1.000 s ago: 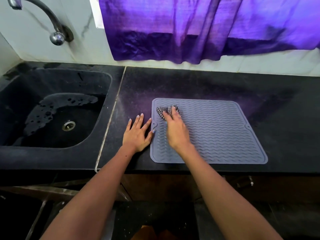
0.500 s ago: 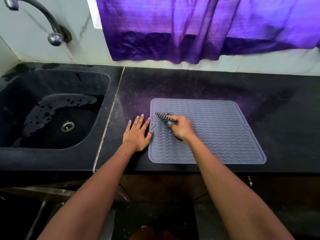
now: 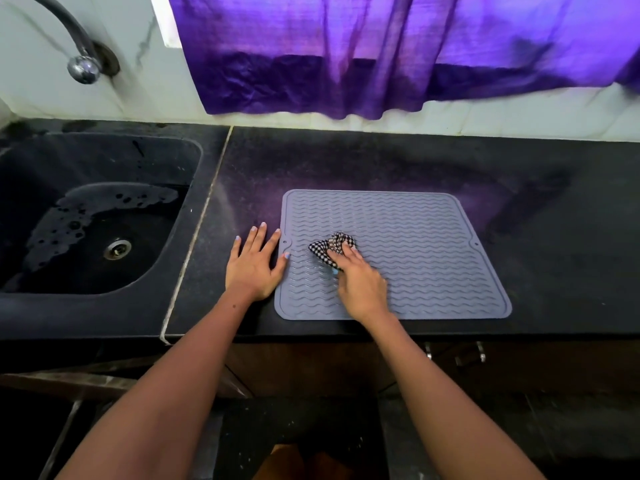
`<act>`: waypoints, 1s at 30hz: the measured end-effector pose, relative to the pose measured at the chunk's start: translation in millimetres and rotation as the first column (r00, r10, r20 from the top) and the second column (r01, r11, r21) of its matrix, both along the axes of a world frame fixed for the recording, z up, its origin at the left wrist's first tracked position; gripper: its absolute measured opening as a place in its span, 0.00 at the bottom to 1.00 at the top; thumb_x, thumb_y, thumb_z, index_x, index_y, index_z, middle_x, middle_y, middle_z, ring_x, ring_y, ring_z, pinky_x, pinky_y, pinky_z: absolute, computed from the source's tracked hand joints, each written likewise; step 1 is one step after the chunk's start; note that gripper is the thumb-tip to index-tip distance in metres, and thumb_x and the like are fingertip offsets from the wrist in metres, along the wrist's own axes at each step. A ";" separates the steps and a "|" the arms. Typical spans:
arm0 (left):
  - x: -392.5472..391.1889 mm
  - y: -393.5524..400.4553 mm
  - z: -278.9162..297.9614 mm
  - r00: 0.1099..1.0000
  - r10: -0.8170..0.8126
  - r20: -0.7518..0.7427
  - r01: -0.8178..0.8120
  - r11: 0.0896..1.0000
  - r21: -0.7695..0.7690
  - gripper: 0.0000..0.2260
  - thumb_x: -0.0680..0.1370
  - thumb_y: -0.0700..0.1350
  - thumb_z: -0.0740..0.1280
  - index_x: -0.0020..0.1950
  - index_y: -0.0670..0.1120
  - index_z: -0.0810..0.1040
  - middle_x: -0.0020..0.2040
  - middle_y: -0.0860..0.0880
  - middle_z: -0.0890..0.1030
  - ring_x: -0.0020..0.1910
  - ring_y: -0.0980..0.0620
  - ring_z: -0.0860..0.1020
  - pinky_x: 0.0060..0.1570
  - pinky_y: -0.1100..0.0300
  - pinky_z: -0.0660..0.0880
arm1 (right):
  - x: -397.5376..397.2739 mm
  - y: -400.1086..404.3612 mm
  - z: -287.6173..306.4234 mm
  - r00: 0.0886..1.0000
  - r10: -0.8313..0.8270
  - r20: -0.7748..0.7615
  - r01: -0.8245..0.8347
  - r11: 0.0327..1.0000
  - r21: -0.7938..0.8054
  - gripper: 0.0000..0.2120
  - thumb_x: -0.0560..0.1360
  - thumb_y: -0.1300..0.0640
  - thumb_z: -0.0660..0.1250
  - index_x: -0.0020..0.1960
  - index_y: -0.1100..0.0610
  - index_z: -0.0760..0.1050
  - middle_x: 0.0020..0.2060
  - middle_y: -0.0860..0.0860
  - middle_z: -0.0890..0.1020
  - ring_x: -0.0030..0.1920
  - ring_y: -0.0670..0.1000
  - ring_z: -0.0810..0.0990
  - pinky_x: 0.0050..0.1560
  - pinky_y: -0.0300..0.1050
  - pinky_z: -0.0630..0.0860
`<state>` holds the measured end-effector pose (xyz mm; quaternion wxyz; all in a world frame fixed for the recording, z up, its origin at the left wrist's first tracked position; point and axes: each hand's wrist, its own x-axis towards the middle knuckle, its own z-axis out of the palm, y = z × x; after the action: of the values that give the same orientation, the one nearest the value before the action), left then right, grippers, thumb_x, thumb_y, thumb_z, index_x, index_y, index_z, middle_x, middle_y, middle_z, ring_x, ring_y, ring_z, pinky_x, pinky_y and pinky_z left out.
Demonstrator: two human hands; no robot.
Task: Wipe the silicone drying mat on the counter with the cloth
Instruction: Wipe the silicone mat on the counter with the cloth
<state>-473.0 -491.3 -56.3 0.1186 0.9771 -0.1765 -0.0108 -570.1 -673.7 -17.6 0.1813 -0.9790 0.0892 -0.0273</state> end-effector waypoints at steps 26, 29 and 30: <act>-0.1 0.0 -3.5 0.998 0.031 0.057 -0.029 0.999 -0.030 0.37 0.70 0.68 0.38 0.76 0.54 0.57 0.78 0.49 0.54 0.77 0.52 0.50 0.74 0.51 0.43 | -0.9 -76.3 13.9 0.974 -0.173 -0.147 0.224 0.834 0.504 0.21 0.77 0.62 0.61 0.68 0.48 0.71 0.64 0.47 0.76 0.53 0.52 0.79 0.50 0.43 0.74; 0.9 0.5 -3.1 0.998 0.032 0.057 -0.030 0.999 -0.029 0.37 0.70 0.69 0.38 0.76 0.55 0.57 0.78 0.50 0.54 0.77 0.53 0.50 0.74 0.51 0.44 | 4.1 -98.5 33.3 0.904 -0.409 -0.123 0.347 0.535 0.771 0.16 0.77 0.63 0.62 0.64 0.55 0.75 0.48 0.52 0.81 0.49 0.53 0.78 0.45 0.42 0.72; 1.3 0.3 -2.8 0.998 0.032 0.059 -0.030 0.999 -0.027 0.37 0.70 0.69 0.38 0.76 0.55 0.57 0.78 0.50 0.54 0.77 0.53 0.50 0.74 0.52 0.44 | 1.0 -104.1 38.6 0.886 -0.459 -0.061 0.367 0.616 0.697 0.17 0.77 0.63 0.62 0.64 0.53 0.75 0.50 0.52 0.81 0.52 0.54 0.79 0.47 0.42 0.72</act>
<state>-471.7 -491.0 -59.1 0.1261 0.9780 -0.1649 0.0223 -569.1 -777.8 20.9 0.5266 -0.7883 0.3043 -0.0933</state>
